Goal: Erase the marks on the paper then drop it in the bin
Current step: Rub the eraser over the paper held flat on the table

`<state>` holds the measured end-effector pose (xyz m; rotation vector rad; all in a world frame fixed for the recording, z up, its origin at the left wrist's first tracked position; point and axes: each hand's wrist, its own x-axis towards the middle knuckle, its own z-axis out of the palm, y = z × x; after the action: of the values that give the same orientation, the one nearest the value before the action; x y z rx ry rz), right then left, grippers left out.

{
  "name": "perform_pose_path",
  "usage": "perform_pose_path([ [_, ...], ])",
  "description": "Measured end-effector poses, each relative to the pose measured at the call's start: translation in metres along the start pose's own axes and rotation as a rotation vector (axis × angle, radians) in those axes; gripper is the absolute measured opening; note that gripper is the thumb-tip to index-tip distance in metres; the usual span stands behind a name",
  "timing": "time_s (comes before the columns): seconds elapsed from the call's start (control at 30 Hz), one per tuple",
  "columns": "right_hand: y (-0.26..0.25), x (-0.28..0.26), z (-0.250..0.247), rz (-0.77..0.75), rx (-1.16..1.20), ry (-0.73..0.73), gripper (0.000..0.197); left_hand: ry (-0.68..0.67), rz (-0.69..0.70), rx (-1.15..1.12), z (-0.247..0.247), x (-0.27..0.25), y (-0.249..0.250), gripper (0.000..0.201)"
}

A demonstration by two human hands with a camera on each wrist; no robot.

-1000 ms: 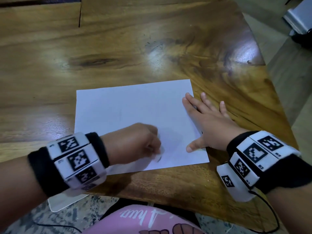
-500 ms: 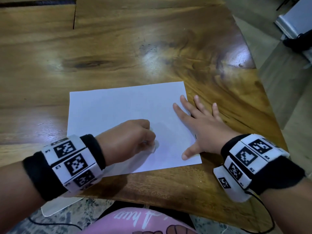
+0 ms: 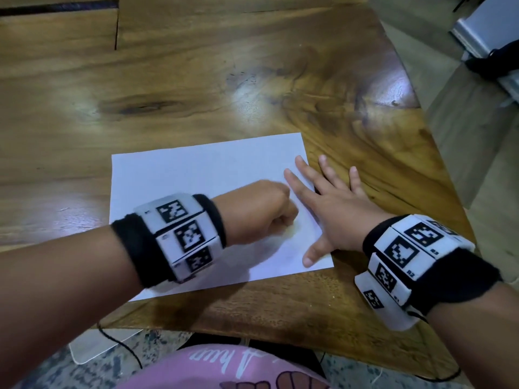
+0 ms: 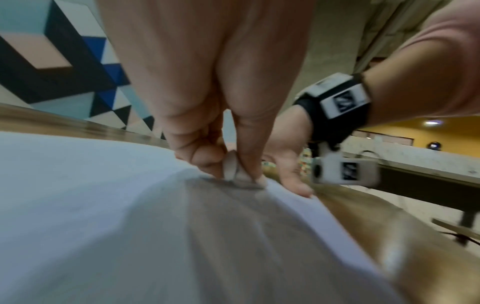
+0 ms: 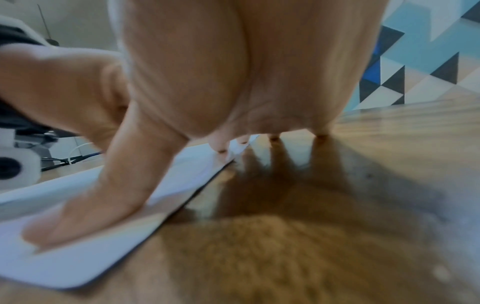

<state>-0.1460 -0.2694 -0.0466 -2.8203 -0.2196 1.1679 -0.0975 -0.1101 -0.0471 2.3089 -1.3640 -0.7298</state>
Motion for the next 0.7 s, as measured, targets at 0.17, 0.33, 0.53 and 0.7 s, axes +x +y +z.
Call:
perform_pose_path([
  [0.17,0.000,0.000,0.001,0.002,0.010,-0.003,0.146,-0.208,0.004,-0.039,0.001,-0.029,-0.010,0.007],
  [0.33,0.000,0.001,0.000,0.004,0.017,-0.007,0.146,0.009,-0.027,-0.034,-0.004,0.012,0.004,0.008],
  [0.53,-0.001,0.000,-0.001,0.002,0.016,-0.018,0.145,-0.217,-0.060,-0.137,0.005,-0.023,-0.006,0.012],
  [0.7,-0.002,-0.001,-0.002,0.003,0.019,-0.024,0.145,-0.115,0.007,-0.022,0.001,-0.012,0.001,0.009],
])
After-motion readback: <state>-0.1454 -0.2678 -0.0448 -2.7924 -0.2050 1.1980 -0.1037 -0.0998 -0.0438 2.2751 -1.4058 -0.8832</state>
